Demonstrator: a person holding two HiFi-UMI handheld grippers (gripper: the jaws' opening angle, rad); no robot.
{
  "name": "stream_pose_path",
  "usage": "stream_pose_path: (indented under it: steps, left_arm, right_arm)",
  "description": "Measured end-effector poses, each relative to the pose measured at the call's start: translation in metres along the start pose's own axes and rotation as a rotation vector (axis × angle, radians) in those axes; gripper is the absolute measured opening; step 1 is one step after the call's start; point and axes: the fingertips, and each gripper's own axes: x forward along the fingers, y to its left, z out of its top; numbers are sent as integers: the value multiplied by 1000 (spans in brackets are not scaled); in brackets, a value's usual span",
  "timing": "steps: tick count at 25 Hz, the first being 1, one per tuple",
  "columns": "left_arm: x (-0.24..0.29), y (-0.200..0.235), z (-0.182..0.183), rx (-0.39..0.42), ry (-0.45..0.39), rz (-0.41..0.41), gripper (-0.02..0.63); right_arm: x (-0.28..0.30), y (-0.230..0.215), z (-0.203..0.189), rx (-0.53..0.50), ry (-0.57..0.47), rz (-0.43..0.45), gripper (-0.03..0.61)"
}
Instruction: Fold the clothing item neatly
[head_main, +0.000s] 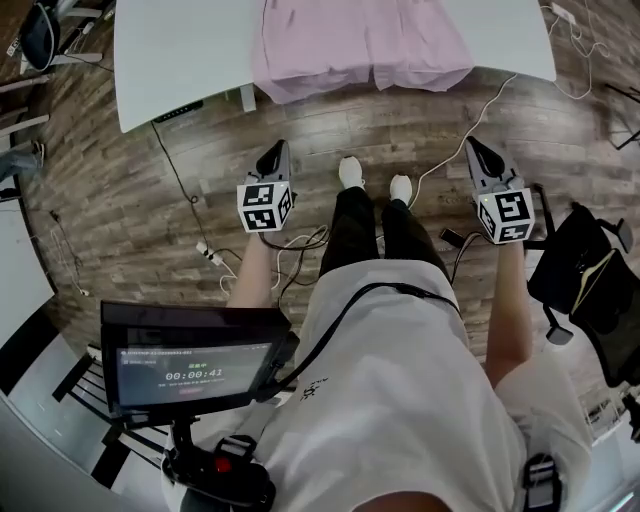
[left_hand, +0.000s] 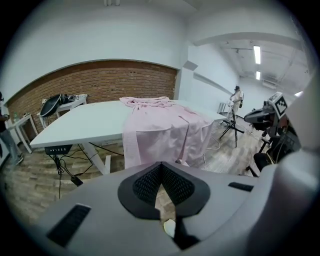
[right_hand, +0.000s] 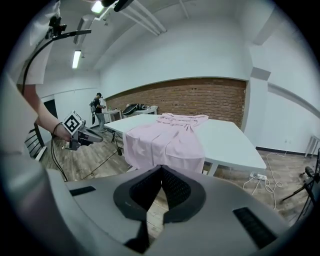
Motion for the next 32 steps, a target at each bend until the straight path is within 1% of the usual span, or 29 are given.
stream_pose_path:
  steps: [2,5,7,9,10,12,14,16,18,20,22,26,29,32]
  left_arm:
    - [2,-6,-2,7,-3,19,2]
    - [4,-6,3,7,-18,58,2]
    - [11,3,7,17,-19,91,2]
    - [20,16,9,20,-11,122,2]
    - [25,22,8,11,-7,123,3]
    - [34,30,4,-12,4,102,3]
    - [46,37,-4,-13,22,82,5]
    - [66,44,-18,10,51,69,70]
    - [89,52,-34,44,79,68,102]
    - [112,63,-48,68,86,77,140]
    - [132,77,-56,77,69,82,161]
    - [155,100,-67,90,31,70,195]
    - [166,114,-64,93,-10,54,202]
    - [178,118,-63,123,-21,30,202]
  right_arm:
    - [2,-6,-4,-8,-18,29,5]
    - [8,-11,-9,-48,-23,75,4]
    - [16,-18,-12,-79,-25,89,5]
    - [25,-27,-13,-87,-35,85,5]
    - [29,-31,-14,-82,-40,81,5]
    - [36,-38,-17,-72,-47,75,5]
    - [46,-44,-25,-74,-41,72,5]
    - [60,-52,-40,-78,-30,72,5]
    - [76,-60,-61,-92,-19,70,5]
    - [95,-67,-82,-106,-14,64,8]
    - [116,-74,-98,-107,-18,57,56]
    - [147,-82,-121,-96,-35,46,126]
    - [162,-92,-131,-83,-47,35,160]
    - [171,-108,-137,-57,-57,30,214]
